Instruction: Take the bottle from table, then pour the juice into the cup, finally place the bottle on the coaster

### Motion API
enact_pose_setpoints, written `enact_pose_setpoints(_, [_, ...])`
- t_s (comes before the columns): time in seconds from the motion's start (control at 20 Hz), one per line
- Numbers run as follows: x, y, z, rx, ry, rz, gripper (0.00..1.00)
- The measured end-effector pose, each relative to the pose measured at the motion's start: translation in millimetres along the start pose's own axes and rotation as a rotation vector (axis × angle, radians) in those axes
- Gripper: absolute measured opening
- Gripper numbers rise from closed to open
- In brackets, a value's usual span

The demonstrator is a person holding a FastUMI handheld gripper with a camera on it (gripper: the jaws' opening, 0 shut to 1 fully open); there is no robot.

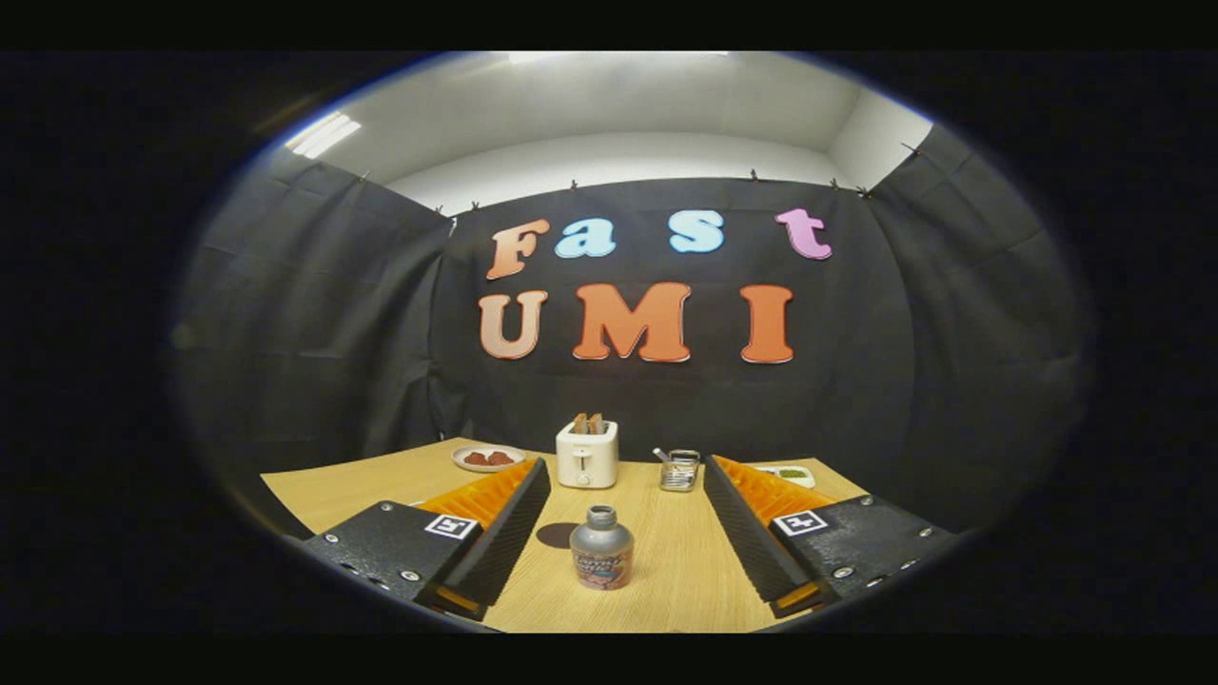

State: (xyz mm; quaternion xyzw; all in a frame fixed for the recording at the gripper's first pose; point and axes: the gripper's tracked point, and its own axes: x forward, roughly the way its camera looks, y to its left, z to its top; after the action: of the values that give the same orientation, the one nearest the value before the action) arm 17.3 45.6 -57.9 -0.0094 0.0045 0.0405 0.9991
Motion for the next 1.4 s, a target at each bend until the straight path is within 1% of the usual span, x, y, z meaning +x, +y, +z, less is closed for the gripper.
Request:
enact_pose_setpoints(0.2, [10,11,-43,0.023,0.052,0.041,0.97])
enact_pose_setpoints(0.8, [44,19,-148,0.038,0.23,0.047,0.97])
enact_pose_setpoints(1.0, [49,21,-179,0.065,0.286,0.05,0.97])
enact_pose_setpoints(1.25, [61,21,-199,0.078,0.325,0.039,0.97])
enact_pose_setpoints(1.4, [65,27,-215,0.066,0.366,0.042,0.95])
